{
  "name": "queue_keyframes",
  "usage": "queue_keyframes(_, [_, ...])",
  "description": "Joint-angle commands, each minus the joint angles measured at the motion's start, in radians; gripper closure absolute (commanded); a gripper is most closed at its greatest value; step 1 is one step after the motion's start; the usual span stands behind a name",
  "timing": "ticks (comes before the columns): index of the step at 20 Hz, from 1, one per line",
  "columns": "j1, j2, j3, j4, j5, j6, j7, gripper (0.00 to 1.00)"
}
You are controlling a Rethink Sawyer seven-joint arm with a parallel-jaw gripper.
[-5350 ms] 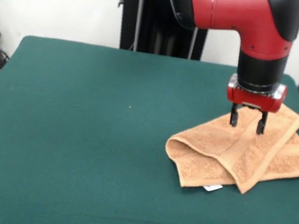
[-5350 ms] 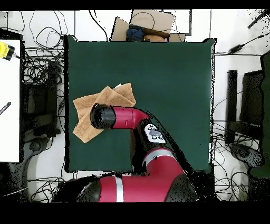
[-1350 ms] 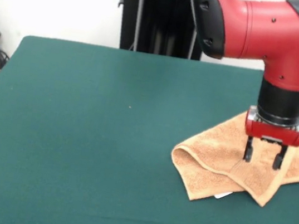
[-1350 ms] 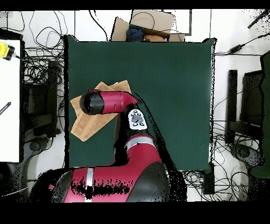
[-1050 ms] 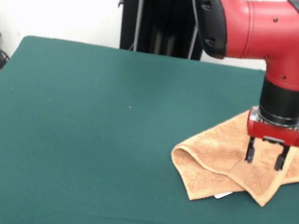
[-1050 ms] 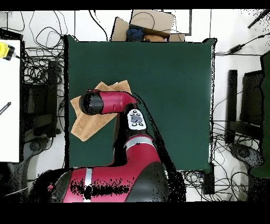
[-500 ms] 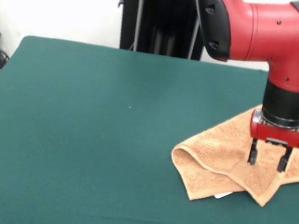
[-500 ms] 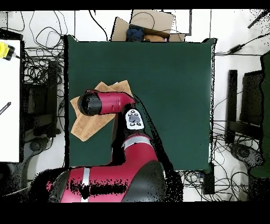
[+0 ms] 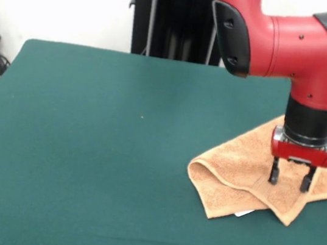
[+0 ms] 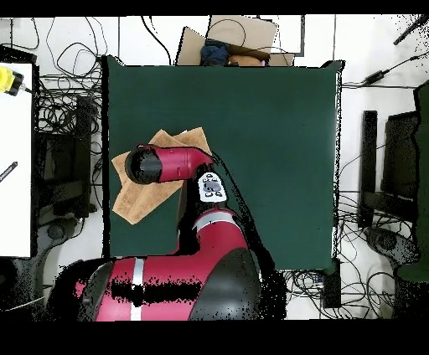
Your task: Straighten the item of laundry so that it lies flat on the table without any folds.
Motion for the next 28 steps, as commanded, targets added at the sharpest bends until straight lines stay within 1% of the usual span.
queue_keyframes(1, [0.023, 0.058, 0.015, -0.023, -0.063, -0.054, 0.039, 0.0])
queue_keyframes(26, [0.04, 0.043, -0.002, -0.007, -0.059, -0.056, 0.053, 0.0])
queue_keyframes(27, [0.038, 0.042, 0.0, -0.006, -0.061, -0.058, 0.05, 1.0])
queue_keyframes(28, [0.036, 0.041, 0.002, -0.004, -0.062, -0.056, 0.048, 1.0])
